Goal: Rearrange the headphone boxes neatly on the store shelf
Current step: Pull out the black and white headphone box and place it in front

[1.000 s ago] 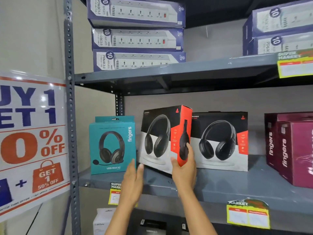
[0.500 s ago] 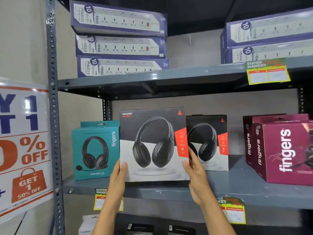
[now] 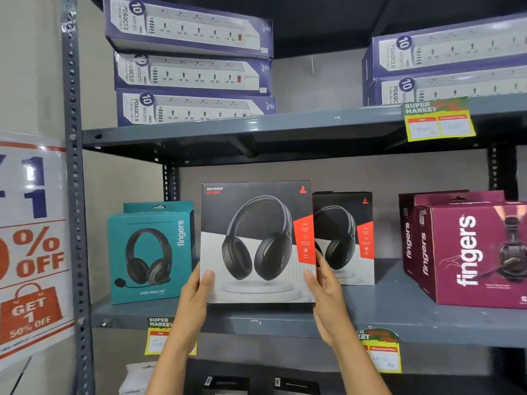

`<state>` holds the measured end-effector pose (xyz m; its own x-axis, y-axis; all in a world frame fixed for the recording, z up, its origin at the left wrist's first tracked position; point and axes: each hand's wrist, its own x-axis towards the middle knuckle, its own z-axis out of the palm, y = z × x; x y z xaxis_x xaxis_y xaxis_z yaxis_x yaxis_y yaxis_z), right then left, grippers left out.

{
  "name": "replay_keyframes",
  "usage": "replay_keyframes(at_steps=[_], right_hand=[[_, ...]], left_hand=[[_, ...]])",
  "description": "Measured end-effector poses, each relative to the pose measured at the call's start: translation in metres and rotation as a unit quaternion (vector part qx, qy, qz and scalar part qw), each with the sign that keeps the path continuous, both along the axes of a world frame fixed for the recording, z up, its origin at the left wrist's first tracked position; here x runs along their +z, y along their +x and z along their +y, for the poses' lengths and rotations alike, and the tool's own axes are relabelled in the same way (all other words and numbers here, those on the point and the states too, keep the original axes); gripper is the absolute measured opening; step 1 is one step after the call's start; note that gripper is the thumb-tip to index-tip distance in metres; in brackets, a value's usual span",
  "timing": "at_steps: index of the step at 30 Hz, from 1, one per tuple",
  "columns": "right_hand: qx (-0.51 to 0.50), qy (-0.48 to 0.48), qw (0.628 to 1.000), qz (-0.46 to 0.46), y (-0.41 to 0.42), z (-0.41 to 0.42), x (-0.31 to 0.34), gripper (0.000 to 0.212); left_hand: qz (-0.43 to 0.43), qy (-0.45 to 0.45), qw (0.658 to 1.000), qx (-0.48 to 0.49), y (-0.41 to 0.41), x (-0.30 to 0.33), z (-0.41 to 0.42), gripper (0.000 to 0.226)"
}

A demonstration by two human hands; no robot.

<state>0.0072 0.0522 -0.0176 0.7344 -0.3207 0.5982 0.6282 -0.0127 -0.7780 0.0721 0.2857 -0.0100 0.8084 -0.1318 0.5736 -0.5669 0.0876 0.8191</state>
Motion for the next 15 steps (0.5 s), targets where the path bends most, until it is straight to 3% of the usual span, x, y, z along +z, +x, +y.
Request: replay_keyframes(at_steps=[8,15], right_hand=[[-0.045,-0.118,0.987,0.102,-0.039,-0.066,0.014,0.059],[-0.095,-0.12,0.977,0.146,-0.067,-0.101,0.01,0.058]], left_hand=[[-0.026,0.104,0.992,-0.061,-0.002,0.009,-0.047,0.052],[-0.009,0.152,0.982,-0.115,-0.002,0.003,-0.098,0.048]])
